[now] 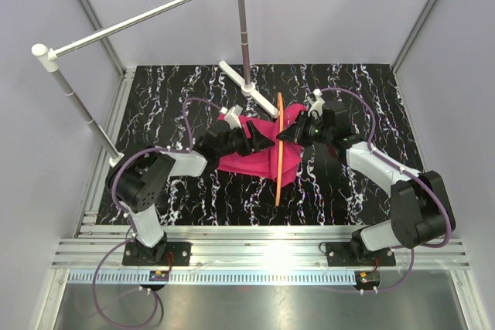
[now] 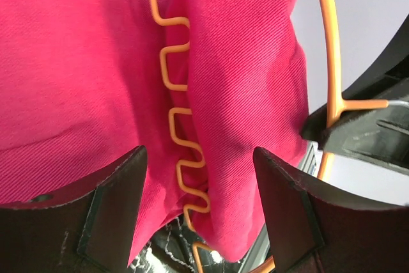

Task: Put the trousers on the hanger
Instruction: Place trousers on hanger

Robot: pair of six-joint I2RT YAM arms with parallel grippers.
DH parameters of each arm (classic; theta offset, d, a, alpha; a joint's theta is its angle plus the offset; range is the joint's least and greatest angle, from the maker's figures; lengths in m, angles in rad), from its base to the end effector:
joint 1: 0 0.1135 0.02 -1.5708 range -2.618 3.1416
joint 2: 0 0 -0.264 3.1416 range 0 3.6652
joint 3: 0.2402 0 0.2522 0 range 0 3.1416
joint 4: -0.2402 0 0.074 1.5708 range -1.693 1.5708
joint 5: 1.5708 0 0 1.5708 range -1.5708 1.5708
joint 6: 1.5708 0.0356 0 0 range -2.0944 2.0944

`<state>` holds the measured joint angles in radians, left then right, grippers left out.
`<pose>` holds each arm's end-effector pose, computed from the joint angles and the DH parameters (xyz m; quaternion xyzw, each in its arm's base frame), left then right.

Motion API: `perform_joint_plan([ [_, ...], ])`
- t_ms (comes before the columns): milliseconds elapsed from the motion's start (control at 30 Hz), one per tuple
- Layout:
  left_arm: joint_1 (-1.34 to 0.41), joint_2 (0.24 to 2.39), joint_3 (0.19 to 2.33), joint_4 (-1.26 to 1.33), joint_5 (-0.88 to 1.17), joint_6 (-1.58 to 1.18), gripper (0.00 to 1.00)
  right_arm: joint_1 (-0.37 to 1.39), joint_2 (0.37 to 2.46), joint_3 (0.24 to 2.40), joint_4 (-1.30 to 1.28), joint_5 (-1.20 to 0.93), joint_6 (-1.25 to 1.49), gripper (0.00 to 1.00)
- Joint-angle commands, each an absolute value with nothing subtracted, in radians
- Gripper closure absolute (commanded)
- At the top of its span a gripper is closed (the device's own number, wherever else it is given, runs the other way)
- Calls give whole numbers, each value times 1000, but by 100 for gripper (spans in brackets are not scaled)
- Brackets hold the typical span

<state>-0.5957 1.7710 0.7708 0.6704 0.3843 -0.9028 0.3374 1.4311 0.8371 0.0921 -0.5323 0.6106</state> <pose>0.2876 -0.2111 0.1638 -0.0124 0.8062 -0.5025 0.3121 0.2880 0.1202 0.2372 -0.0197 0.8408 0.4257 0.3339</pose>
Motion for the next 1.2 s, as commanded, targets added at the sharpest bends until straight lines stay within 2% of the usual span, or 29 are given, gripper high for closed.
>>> perform_joint_plan([
  [0,-615,1784,819,744,370,-916,30,327,1400,841,163,-537,597,100],
  [400,-644,1878,896,753,387,-934,30,327,1401,841,163,-541,594,100],
  [467,-647,1893,905,765,396,-943,37,327,1401,839,163,-538,595,100],
  [500,-647,1897,905,775,402,-949,44,327,1399,838,163,-540,595,100],
  [533,-649,1907,904,808,416,-965,65,327,1397,838,163,-537,595,100],
  [633,-647,1924,893,886,439,-1003,88,325,1390,831,163,-529,595,100],
  [733,-647,1925,873,952,445,-1041,99,322,1373,819,161,-509,604,100],
  [1167,-496,1799,723,1222,508,-1219,100,308,1195,667,264,-359,736,100],
])
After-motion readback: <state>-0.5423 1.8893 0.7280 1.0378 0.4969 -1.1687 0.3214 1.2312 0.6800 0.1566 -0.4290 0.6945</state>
